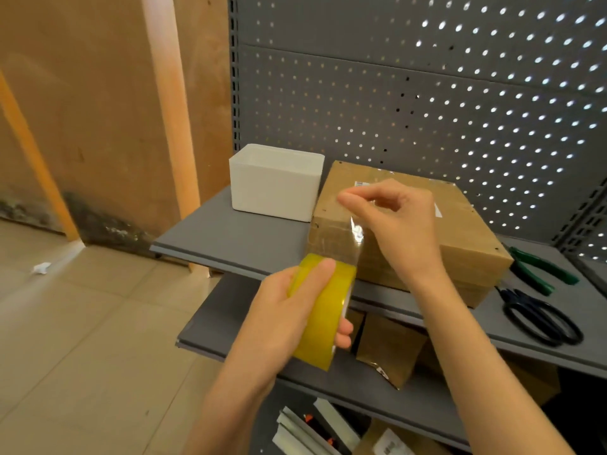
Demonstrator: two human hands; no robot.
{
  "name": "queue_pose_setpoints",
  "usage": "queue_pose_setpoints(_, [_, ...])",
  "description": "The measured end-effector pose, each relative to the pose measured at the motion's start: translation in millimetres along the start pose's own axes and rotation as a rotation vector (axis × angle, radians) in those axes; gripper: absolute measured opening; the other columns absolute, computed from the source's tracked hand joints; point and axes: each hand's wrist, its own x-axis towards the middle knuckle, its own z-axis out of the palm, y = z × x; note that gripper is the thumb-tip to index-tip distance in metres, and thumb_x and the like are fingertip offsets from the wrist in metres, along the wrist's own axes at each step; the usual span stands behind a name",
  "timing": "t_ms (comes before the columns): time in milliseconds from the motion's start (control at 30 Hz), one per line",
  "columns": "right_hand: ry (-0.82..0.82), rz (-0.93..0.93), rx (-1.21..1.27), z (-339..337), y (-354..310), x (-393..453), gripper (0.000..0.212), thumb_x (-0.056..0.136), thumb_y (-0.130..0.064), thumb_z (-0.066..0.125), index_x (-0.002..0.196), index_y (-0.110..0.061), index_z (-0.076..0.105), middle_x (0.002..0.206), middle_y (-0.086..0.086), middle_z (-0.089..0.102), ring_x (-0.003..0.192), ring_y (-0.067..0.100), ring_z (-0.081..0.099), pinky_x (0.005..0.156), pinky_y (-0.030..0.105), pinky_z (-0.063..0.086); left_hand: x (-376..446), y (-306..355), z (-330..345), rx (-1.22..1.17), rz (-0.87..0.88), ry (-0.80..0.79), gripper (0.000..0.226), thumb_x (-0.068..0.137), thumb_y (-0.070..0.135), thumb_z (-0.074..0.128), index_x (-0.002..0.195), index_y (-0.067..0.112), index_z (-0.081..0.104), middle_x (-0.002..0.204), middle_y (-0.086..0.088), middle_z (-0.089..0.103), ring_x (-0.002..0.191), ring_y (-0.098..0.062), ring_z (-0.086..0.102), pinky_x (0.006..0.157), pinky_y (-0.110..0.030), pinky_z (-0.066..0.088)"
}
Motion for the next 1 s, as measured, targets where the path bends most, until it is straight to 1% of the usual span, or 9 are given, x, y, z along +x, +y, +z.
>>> queue_pose_setpoints(67, [-0.044,0.013,-0.023,3,5,15,0.008,0.076,-0.024,0.075,0.075,-0.031,0.071,0.077,-0.014,0.069,0.078,0.003,0.064,0.078,0.032,0.052,1,6,-2,-0.047,0.024,0.006,0.027,0.086,0.037,0.051,0.087,0.012,0.062,0.056,-0.012,0.067,0.043,-0.018,0.062,0.048,-0.026,0.054])
queue_pose_setpoints(167, [-0.146,0.079,-0.03,8,10,31,0.003,0.078,-0.025,0.073,0.077,-0.027,0.071,0.076,-0.014,0.069,0.073,-0.003,0.061,0.069,0.015,0.048,6,9,-2,-0.081,0.054,-0.015,0.022,0.087,0.033,0.052,0.09,0.015,0.063,0.065,-0.011,0.071,0.052,-0.018,0.067,0.053,-0.026,0.056])
queue_pose_setpoints(233, [-0.18,0.114,-0.02,8,13,40,0.004,0.079,-0.022,0.073,0.077,-0.025,0.071,0.074,-0.012,0.069,0.069,-0.004,0.061,0.062,0.009,0.047,12,8,0,-0.081,0.052,-0.041,0.018,0.088,0.03,0.052,0.095,0.017,0.063,0.076,-0.01,0.074,0.062,-0.018,0.07,0.059,-0.025,0.057])
queue_pose_setpoints(300, [-0.217,0.129,-0.024,10,17,47,0.006,0.079,-0.02,0.073,0.076,-0.025,0.071,0.073,-0.013,0.068,0.067,-0.007,0.061,0.06,0.006,0.045,17,7,2,-0.087,0.043,-0.073,0.017,0.09,0.027,0.051,0.098,0.017,0.063,0.083,-0.01,0.075,0.068,-0.016,0.071,0.061,-0.024,0.056])
queue_pose_setpoints(400, [-0.245,0.167,-0.024,13,26,51,0.006,0.078,-0.021,0.073,0.075,-0.026,0.071,0.072,-0.013,0.069,0.067,-0.006,0.062,0.061,0.008,0.046,24,7,2,-0.118,0.025,-0.101,0.019,0.09,0.027,0.051,0.099,0.016,0.063,0.085,-0.01,0.074,0.068,-0.015,0.07,0.06,-0.022,0.056])
queue_pose_setpoints(500, [-0.236,0.222,-0.029,14,36,53,0.006,0.078,-0.026,0.073,0.074,-0.03,0.071,0.073,-0.011,0.071,0.073,0.003,0.065,0.065,0.017,0.05,30,7,-2,-0.113,0.013,-0.117,0.022,0.089,0.031,0.051,0.1,0.017,0.063,0.084,-0.007,0.075,0.071,-0.015,0.071,0.063,-0.024,0.056])
queue_pose_setpoints(667, [-0.209,0.231,-0.061,17,42,54,0.007,0.077,-0.026,0.074,0.074,-0.03,0.071,0.075,-0.013,0.07,0.073,0.001,0.063,0.065,0.013,0.045,37,7,-5,-0.112,0.0,-0.13,0.021,0.087,0.032,0.052,0.098,0.018,0.062,0.083,-0.007,0.075,0.07,-0.015,0.071,0.067,-0.026,0.057])
queue_pose_setpoints(800, [-0.18,0.237,-0.093,18,44,54,0.005,0.078,-0.026,0.074,0.075,-0.029,0.071,0.076,-0.013,0.069,0.077,0.003,0.062,0.066,0.015,0.043,40,8,-8,-0.092,0.0,-0.144,0.024,0.085,0.033,0.052,0.098,0.017,0.062,0.084,-0.007,0.075,0.069,-0.014,0.071,0.062,-0.023,0.056])
queue_pose_setpoints(1000, [-0.176,0.256,-0.125,18,44,54,0.001,0.078,-0.026,0.073,0.079,-0.025,0.073,0.079,-0.01,0.07,0.08,0.006,0.062,0.069,0.018,0.044,43,7,-9,-0.1,-0.005,-0.157,0.026,0.081,0.034,0.052,0.097,0.017,0.062,0.083,-0.008,0.075,0.067,-0.015,0.071,0.062,-0.024,0.056])
